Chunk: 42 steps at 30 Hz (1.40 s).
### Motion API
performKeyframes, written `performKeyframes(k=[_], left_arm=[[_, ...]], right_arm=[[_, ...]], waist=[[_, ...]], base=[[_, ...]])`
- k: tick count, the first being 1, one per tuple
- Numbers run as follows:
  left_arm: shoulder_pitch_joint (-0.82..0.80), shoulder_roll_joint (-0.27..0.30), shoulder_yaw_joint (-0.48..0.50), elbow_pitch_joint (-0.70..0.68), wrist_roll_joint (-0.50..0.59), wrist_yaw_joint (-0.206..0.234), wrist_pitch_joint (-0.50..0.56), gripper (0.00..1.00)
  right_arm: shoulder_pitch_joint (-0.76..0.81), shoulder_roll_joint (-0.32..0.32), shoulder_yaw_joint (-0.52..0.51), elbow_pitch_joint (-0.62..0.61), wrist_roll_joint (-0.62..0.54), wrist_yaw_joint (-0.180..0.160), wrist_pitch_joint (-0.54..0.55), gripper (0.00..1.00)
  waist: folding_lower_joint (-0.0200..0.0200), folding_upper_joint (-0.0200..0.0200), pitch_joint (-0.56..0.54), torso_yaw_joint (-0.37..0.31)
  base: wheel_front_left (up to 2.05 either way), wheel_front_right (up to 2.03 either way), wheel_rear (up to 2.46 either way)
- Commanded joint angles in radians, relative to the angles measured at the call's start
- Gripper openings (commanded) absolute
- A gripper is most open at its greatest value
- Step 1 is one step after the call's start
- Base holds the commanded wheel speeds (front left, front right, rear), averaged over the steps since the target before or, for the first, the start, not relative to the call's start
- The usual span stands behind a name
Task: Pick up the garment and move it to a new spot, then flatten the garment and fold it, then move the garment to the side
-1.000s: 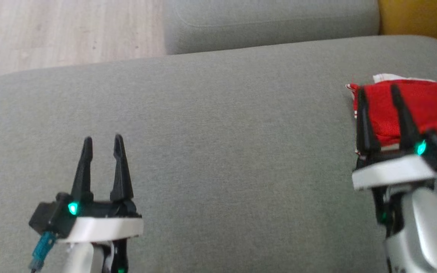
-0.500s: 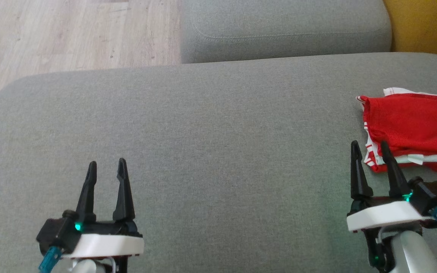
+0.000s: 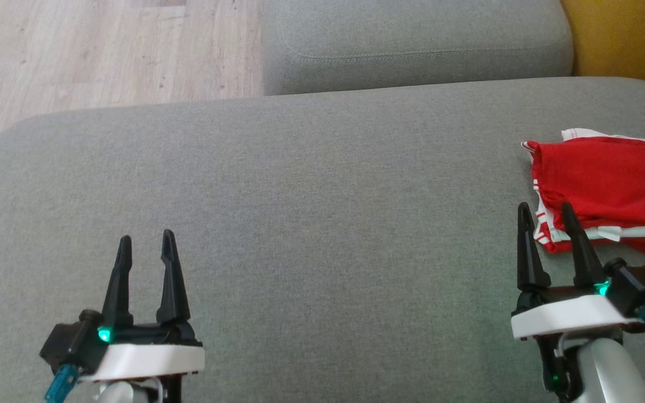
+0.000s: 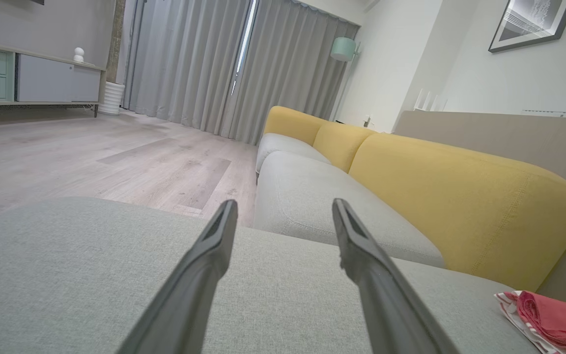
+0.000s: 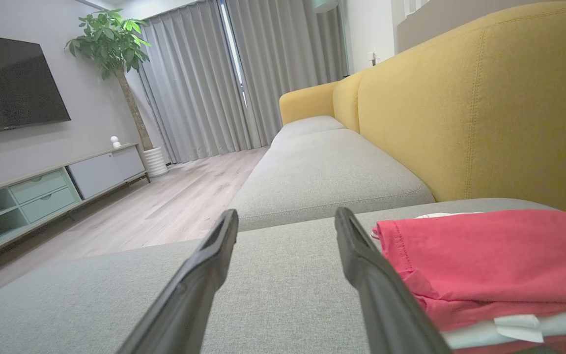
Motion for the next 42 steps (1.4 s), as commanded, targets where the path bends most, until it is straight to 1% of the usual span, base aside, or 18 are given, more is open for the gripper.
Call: performKeyframes(k=[1, 10, 11, 15, 42], left_arm=[[-0.015, 0.004, 0.036, -0.031, -0.004, -0.003, -0.005, 1.00], [-0.013, 0.004, 0.053, -0.042, -0.024, 0.010, -0.005, 1.00], [0.004, 0.000, 0.009, -0.002, -0.026, 0.007, 0.000, 0.00], [0.034, -0.002, 0.001, 0.061, -0.029, 0.007, 0.002, 0.00], [0.005, 0.001, 0.045, 0.074, -0.292, -0.001, 0.081, 0.00]], right_arm=[[-0.030, -0.004, 0.027, -0.038, 0.007, -0.001, -0.011, 1.00], [-0.033, -0.004, 0.039, -0.031, 0.024, -0.001, -0.011, 1.00], [0.000, 0.000, 0.011, 0.004, 0.019, 0.000, 0.000, 0.00], [0.027, 0.002, 0.011, 0.063, 0.022, 0.000, 0.002, 0.00], [0.014, -0.006, -0.013, 0.050, 0.324, 0.000, 0.074, 0.00]], waist=[[0.0000, -0.0001, 0.000, -0.003], [0.0000, -0.0001, 0.000, -0.009], [0.0000, -0.0001, 0.000, -0.010], [0.0000, -0.0001, 0.000, -0.010], [0.0000, -0.0001, -0.001, -0.012]], base=[[0.00, 0.00, 0.00], [0.00, 0.00, 0.00], [0.00, 0.00, 0.00], [0.00, 0.00, 0.00], [0.00, 0.00, 0.00]])
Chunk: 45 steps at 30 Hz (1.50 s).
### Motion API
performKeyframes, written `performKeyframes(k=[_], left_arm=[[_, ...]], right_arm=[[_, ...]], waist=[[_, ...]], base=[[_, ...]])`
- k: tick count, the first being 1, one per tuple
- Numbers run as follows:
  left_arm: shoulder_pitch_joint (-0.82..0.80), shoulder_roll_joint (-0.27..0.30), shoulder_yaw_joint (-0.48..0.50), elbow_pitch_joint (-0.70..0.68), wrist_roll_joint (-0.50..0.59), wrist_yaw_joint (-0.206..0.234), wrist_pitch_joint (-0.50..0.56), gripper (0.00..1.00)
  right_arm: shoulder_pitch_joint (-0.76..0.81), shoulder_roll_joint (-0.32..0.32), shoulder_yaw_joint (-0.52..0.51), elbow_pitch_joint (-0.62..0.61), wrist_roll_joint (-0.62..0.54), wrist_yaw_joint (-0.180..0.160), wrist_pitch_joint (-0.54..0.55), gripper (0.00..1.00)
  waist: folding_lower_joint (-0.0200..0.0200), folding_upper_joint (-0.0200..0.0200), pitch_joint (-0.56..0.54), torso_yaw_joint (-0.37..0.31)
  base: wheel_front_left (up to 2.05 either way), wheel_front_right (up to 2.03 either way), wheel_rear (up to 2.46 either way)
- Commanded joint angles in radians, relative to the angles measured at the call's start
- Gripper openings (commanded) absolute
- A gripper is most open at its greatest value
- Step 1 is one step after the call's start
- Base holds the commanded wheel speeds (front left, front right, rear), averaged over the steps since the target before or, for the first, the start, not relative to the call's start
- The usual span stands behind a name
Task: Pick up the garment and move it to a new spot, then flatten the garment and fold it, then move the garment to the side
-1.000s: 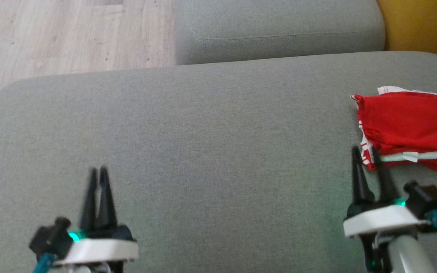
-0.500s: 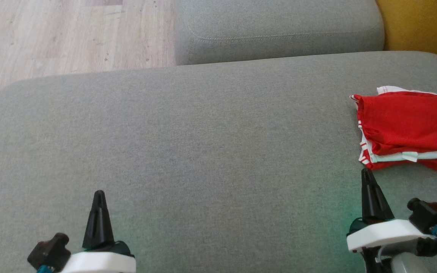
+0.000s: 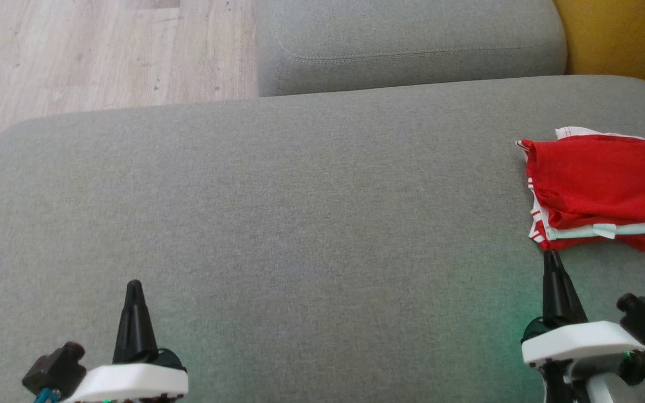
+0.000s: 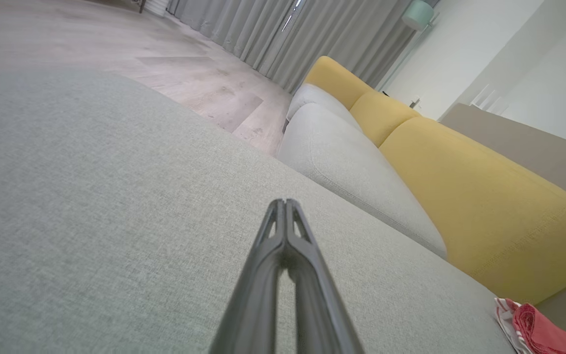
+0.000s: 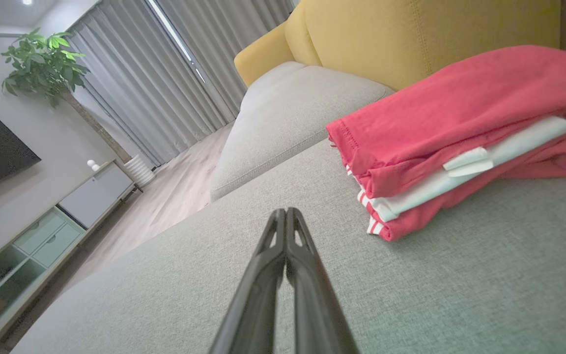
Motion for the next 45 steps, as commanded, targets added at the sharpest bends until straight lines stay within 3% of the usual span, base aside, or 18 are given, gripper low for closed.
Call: performKeyframes(k=[1, 45], left_arm=[[-0.050, 0.002, 0.018, -0.026, -0.030, -0.004, 0.011, 0.00], [-0.096, 0.005, 0.091, -0.005, -0.456, -0.018, 0.141, 0.00]], right_arm=[[-0.050, -0.008, -0.006, -0.039, 0.036, 0.000, 0.010, 0.00], [-0.072, -0.013, -0.054, -0.060, 0.518, -0.001, 0.134, 0.00]], waist=[[0.0000, -0.0001, 0.000, 0.000], [0.0000, -0.0001, -0.001, -0.003]], base=[[0.00, 0.00, 0.00], [0.00, 0.00, 0.00]])
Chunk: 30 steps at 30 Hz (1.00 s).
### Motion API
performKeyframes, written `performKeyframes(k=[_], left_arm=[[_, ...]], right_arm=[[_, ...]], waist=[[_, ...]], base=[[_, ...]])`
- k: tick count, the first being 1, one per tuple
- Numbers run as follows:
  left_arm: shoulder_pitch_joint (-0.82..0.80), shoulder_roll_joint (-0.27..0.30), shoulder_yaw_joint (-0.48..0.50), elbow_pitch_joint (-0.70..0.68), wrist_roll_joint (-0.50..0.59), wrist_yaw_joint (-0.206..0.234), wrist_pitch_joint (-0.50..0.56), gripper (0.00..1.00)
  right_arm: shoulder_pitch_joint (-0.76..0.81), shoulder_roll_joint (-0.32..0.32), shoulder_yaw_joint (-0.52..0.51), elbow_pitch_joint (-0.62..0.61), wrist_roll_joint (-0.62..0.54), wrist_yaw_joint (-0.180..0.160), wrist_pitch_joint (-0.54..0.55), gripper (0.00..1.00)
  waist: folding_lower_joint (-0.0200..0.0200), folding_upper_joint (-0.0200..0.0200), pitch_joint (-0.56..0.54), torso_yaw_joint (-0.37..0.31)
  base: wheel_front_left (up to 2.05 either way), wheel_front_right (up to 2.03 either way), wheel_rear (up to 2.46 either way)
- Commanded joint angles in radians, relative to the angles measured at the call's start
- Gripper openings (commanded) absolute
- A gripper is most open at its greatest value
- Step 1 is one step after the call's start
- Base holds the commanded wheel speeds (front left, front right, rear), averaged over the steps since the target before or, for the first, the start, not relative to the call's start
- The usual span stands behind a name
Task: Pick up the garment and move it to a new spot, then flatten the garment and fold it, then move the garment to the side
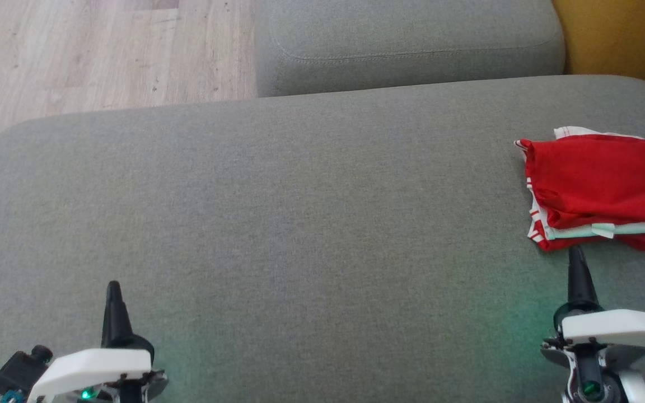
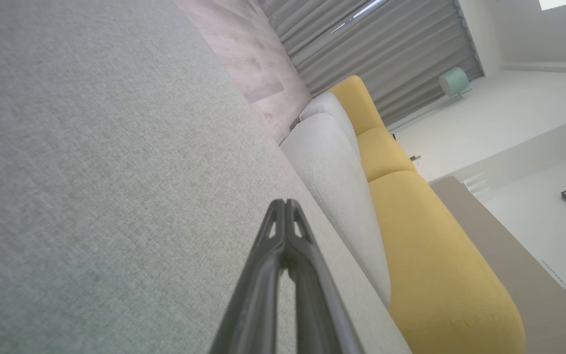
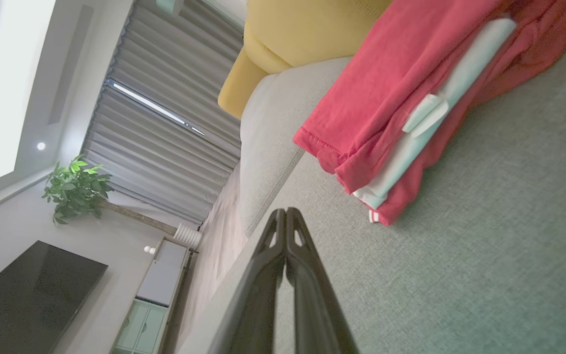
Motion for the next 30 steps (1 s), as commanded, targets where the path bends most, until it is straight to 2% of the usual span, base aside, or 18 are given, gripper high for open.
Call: performKeyframes(k=[1, 30], left_arm=[[-0.054, 0.005, 0.027, -0.029, -0.023, -0.009, 0.007, 0.00], [-0.083, 0.006, 0.074, -0.016, -0.294, -0.017, 0.090, 0.00]], right_arm=[[-0.049, -0.012, 0.005, -0.037, 0.028, -0.001, 0.012, 0.00], [-0.063, -0.013, -0.029, -0.050, 0.331, -0.001, 0.094, 0.00]], waist=[[0.0000, -0.0001, 0.000, 0.000], [-0.0001, -0.0001, -0.001, -0.002]], base=[[0.00, 0.00, 0.00], [0.00, 0.00, 0.00]])
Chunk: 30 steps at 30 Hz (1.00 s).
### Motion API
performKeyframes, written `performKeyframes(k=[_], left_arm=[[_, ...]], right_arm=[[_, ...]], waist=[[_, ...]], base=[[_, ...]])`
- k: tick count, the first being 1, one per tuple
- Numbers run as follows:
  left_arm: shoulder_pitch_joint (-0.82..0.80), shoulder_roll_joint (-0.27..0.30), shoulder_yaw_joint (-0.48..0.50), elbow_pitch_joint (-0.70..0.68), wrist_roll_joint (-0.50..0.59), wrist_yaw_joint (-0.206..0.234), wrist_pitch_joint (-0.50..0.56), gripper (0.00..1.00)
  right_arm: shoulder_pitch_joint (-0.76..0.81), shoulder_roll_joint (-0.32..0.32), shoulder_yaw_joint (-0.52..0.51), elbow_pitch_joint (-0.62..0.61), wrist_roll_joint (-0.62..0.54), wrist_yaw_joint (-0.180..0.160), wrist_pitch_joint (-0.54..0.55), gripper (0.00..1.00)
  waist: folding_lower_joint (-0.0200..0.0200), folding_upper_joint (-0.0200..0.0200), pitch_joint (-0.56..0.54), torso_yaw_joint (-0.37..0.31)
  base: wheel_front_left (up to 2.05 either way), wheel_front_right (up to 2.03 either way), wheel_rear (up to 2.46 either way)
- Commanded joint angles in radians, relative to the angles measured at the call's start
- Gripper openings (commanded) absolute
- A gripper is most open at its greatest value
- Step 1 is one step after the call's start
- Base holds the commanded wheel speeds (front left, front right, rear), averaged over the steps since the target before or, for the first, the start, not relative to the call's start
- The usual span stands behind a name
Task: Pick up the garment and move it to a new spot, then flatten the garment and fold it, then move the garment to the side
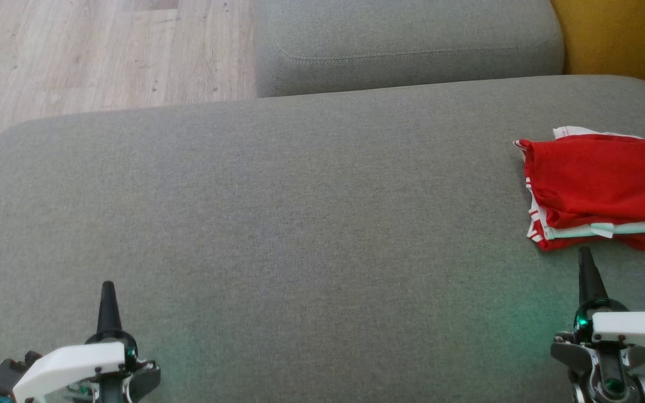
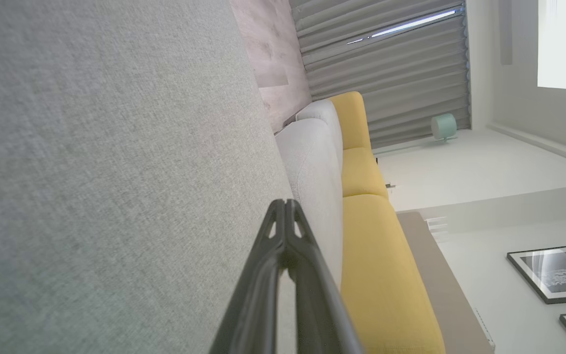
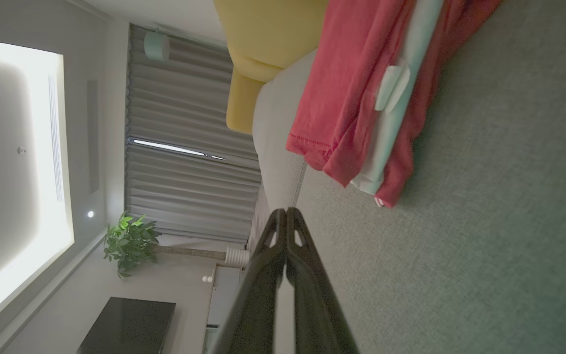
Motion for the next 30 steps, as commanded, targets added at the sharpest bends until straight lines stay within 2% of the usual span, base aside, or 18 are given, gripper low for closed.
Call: performKeyframes(k=[1, 23, 30], left_arm=[[-0.062, 0.006, 0.038, -0.026, -0.026, -0.009, 0.010, 0.00], [-0.086, 0.007, 0.076, -0.016, -0.239, -0.016, 0.075, 0.00], [-0.086, 0.007, 0.077, -0.015, -0.246, -0.016, 0.077, 0.00]], right_arm=[[-0.063, -0.013, 0.010, -0.043, 0.029, -0.001, 0.009, 0.00], [-0.074, -0.013, -0.018, -0.053, 0.267, -0.001, 0.074, 0.00], [-0.075, -0.012, -0.020, -0.053, 0.274, -0.001, 0.077, 0.00]], waist=[[0.0000, 0.0000, 0.000, 0.000], [-0.0001, 0.0000, -0.001, -0.002], [-0.0001, 0.0000, -0.001, -0.002]], base=[[0.00, 0.00, 0.00], [0.00, 0.00, 0.00], [0.00, 0.00, 0.00]])
